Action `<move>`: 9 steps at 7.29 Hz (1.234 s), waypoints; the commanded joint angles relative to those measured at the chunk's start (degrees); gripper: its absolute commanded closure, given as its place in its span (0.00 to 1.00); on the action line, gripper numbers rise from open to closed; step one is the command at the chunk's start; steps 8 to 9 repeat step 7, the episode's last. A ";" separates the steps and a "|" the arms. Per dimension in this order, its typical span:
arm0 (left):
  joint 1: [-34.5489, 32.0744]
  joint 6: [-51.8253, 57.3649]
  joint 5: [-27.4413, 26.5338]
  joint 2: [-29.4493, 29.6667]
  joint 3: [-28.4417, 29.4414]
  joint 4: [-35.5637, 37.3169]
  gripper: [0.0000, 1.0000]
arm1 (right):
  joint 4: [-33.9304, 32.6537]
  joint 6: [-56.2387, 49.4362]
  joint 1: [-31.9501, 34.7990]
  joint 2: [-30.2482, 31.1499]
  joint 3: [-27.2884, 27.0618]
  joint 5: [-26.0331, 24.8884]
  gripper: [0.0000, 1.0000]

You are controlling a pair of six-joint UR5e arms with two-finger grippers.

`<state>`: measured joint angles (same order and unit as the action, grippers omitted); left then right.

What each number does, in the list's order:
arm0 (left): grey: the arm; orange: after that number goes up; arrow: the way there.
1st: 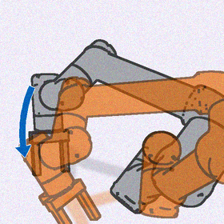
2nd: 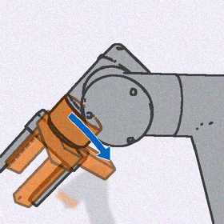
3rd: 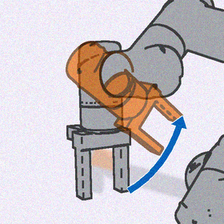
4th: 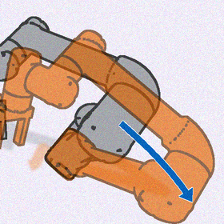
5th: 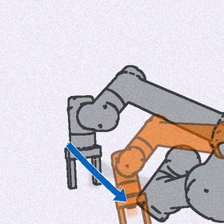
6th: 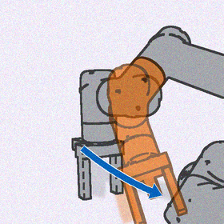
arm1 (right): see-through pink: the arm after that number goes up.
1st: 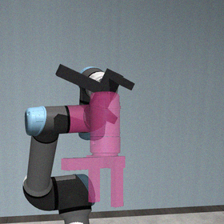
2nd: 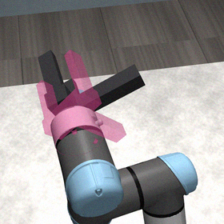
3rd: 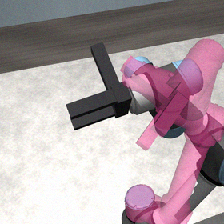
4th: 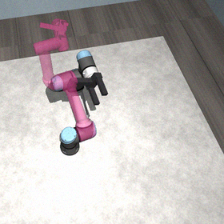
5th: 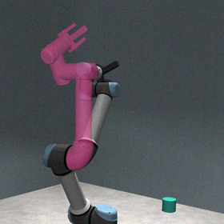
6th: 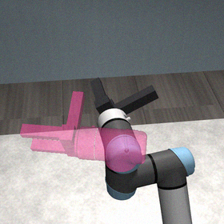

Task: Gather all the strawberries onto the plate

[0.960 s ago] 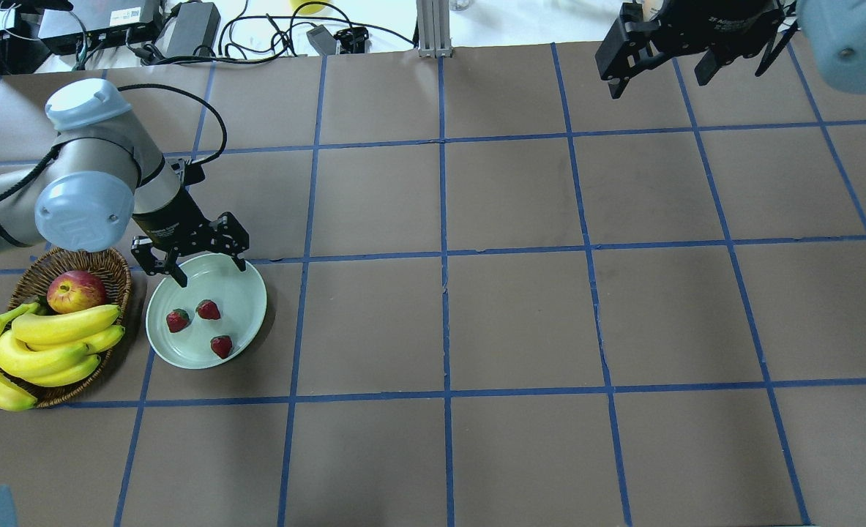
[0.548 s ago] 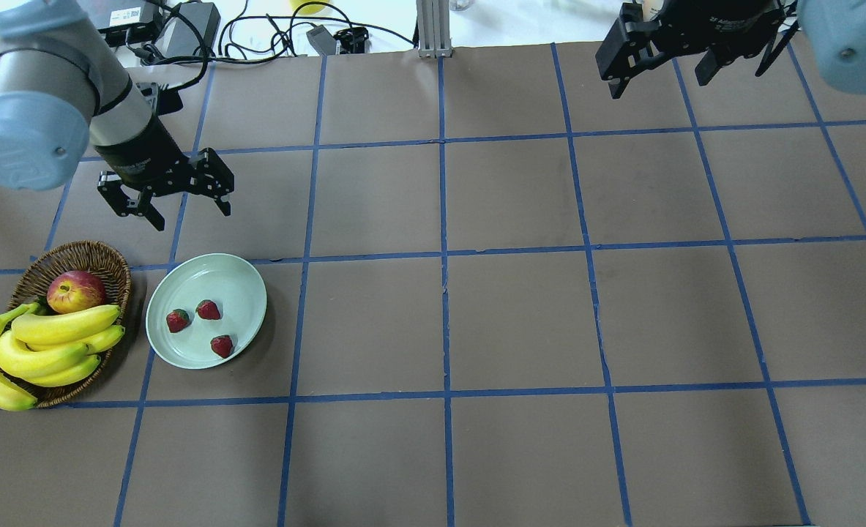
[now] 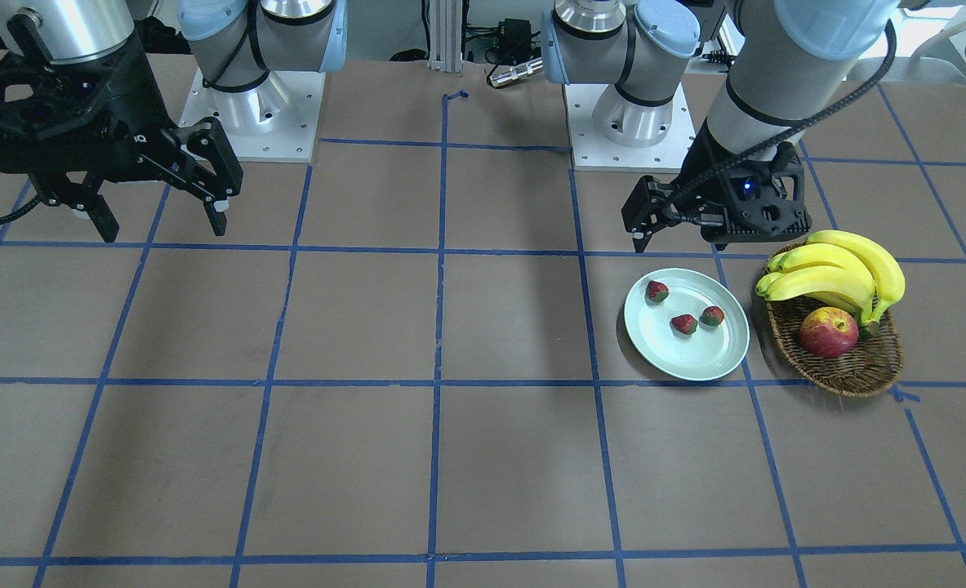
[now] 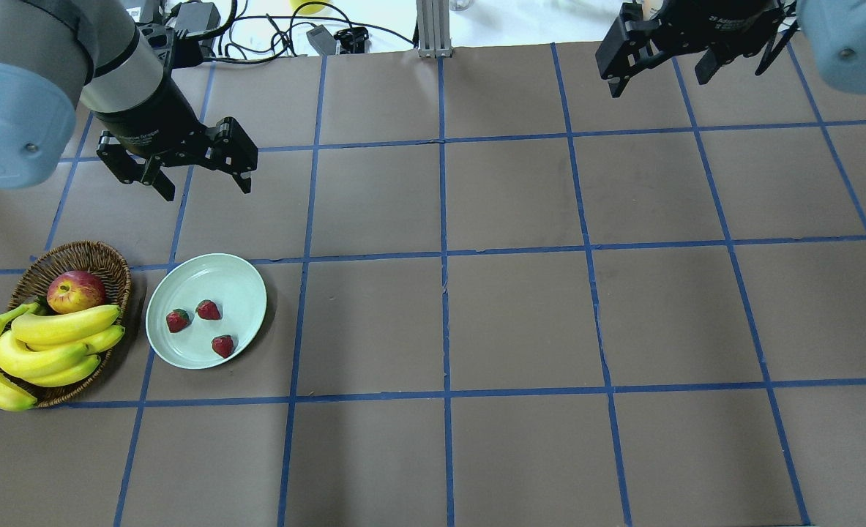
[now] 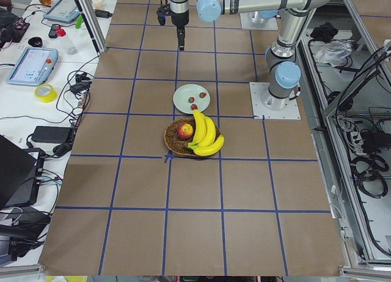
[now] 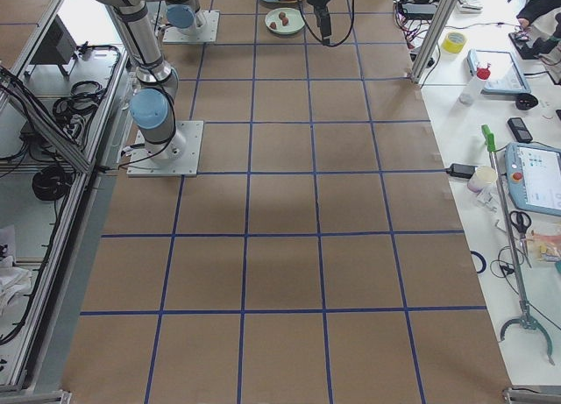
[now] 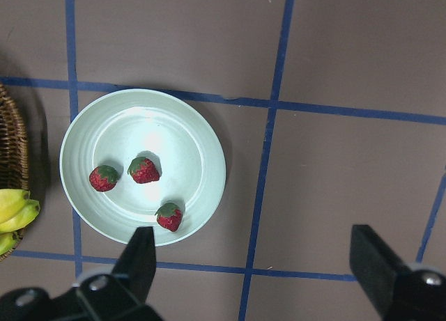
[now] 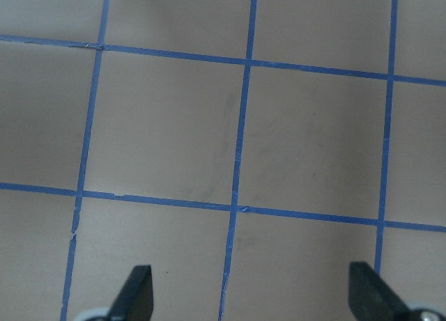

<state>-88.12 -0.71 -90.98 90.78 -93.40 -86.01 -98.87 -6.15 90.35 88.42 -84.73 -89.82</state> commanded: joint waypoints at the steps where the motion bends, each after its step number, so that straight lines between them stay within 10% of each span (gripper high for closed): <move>1: -2.40 0.97 -1.12 -3.23 0.14 -2.83 0.00 | -0.01 0.00 0.00 0.00 0.00 0.00 0.00; 9: -2.50 0.97 -1.12 -5.44 -0.21 -4.87 0.00 | -0.01 0.00 0.00 0.00 0.00 0.00 0.00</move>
